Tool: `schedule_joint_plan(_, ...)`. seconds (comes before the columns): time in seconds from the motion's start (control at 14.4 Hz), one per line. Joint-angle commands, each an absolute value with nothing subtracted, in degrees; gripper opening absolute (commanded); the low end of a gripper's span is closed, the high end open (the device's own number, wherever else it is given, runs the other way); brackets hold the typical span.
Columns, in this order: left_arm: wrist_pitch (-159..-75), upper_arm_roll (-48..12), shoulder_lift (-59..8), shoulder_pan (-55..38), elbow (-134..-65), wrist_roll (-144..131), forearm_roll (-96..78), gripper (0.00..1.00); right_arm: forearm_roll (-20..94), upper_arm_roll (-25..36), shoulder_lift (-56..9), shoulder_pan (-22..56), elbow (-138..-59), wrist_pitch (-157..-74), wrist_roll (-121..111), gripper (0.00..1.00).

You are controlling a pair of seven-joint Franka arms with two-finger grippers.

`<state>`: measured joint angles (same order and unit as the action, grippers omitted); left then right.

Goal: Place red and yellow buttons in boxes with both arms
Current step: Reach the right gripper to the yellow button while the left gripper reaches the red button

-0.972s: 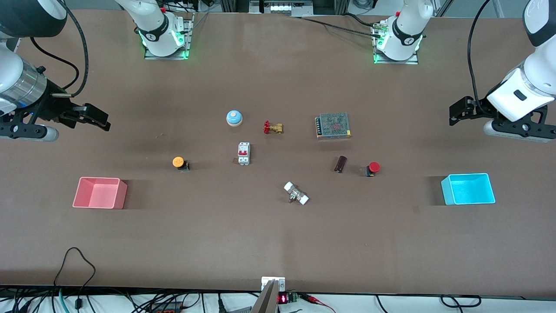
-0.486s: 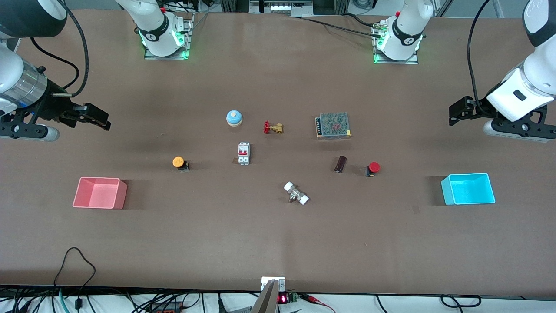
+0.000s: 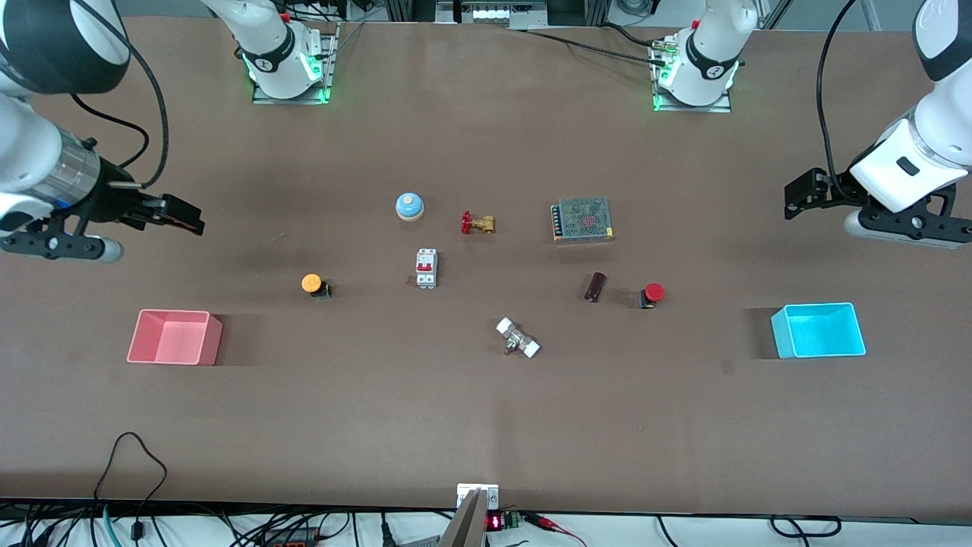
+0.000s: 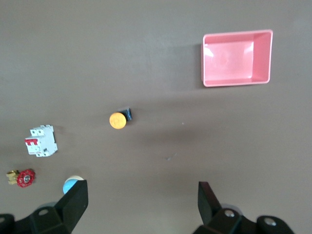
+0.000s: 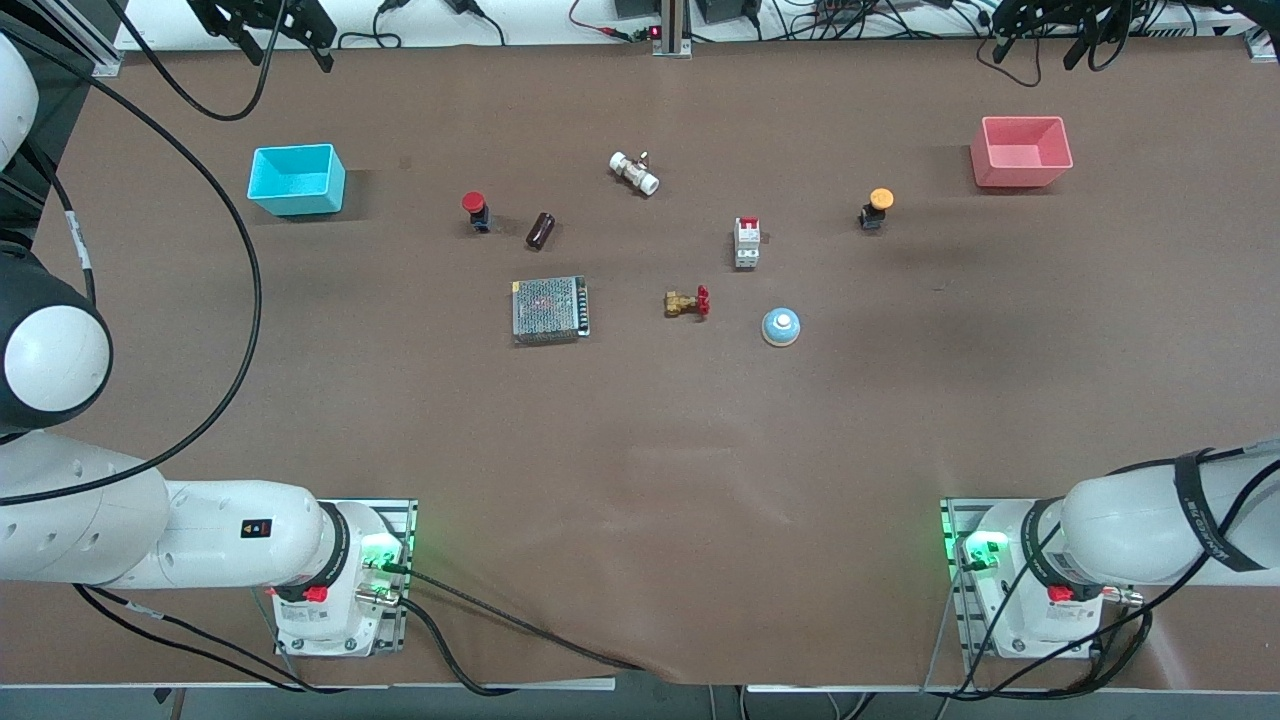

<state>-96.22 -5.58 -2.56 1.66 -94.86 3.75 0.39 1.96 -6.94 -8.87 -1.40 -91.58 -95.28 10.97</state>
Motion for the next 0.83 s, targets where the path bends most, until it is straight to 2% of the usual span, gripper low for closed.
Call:
schedule_joint_plan(0.0, -96.9, -6.0, -1.3, 2.1, -96.1, 4.3, -0.3, 1.00, 2.2, -6.9, -11.8, -1.4, -91.8, -94.7, 11.0, 1.00)
schedule_joint_plan(0.14, -96.9, -5.9, -1.3, 2.1, -96.1, 4.3, -0.3, 1.00, 2.0, -7.0, -13.9, -0.1, -92.3, -97.1, 11.8, 1.00)
schedule_joint_plan(0.56, -96.5, -5.9, -1.5, 2.1, -96.0, 4.1, -0.4, 1.00, 0.5, -7.2, -14.0, 2.7, -106.5, -117.2, 15.0, 1.00)
schedule_joint_plan(0.76, -95.4, -5.9, -4.6, 1.7, -95.9, 4.7, -0.4, 1.00, -3.6, -7.7, -14.3, 3.9, -111.6, -124.2, 15.3, 1.00)
